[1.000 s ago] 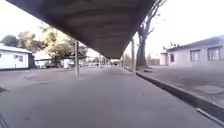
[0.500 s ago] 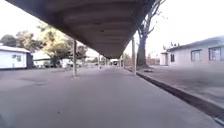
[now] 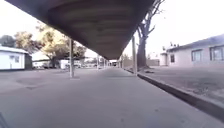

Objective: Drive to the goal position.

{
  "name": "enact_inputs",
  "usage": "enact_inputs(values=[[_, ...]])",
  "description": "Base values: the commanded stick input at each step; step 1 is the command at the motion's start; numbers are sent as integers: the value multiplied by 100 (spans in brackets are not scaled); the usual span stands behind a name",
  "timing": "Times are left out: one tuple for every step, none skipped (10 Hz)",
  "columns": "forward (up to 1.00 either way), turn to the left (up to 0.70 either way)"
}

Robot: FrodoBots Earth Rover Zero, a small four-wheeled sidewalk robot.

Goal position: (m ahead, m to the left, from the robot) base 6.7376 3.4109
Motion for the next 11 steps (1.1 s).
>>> enact_inputs(values=[[70, 0], [70, 0], [70, 0], [70, 0], [70, 0], [70, 0], [70, 0], [70, 0], [70, 0], [70, 0], [70, 0]])
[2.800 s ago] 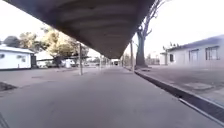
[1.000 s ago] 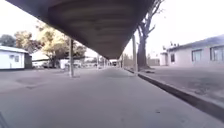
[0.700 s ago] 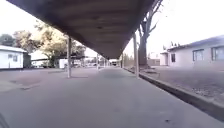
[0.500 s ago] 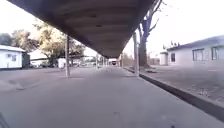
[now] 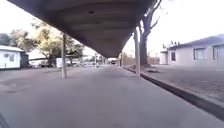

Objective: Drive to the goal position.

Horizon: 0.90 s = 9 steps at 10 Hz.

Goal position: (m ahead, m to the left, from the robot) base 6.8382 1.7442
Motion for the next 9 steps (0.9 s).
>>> enact_inputs(values=[[70, 0], [70, 0], [70, 0], [70, 0], [70, 0], [70, 0], [70, 0], [70, 0], [70, 0]])
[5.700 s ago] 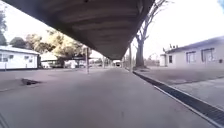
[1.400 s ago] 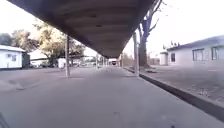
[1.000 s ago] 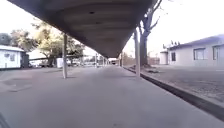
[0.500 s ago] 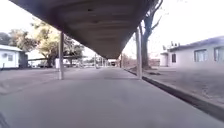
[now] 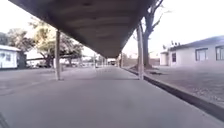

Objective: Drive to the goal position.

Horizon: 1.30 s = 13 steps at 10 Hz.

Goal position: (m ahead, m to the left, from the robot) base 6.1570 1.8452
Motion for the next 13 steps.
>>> enact_inputs(values=[[70, 0], [70, 0], [70, 0], [70, 0], [70, 0], [70, 0], [70, 0], [70, 0], [70, 0], [70, 0], [70, 0], [70, 0], [70, 0]])
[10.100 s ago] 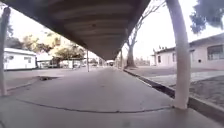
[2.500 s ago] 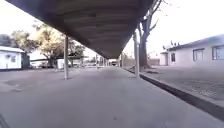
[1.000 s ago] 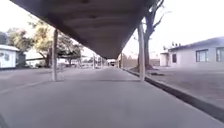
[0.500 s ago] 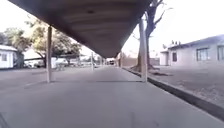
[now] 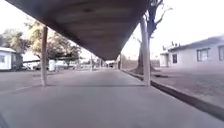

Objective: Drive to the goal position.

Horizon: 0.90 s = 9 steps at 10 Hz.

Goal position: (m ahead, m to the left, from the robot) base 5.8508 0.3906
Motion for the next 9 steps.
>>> enact_inputs(values=[[70, 0], [70, 0], [70, 0], [70, 0], [70, 0], [70, 0], [70, 0], [70, 0], [70, 0]])
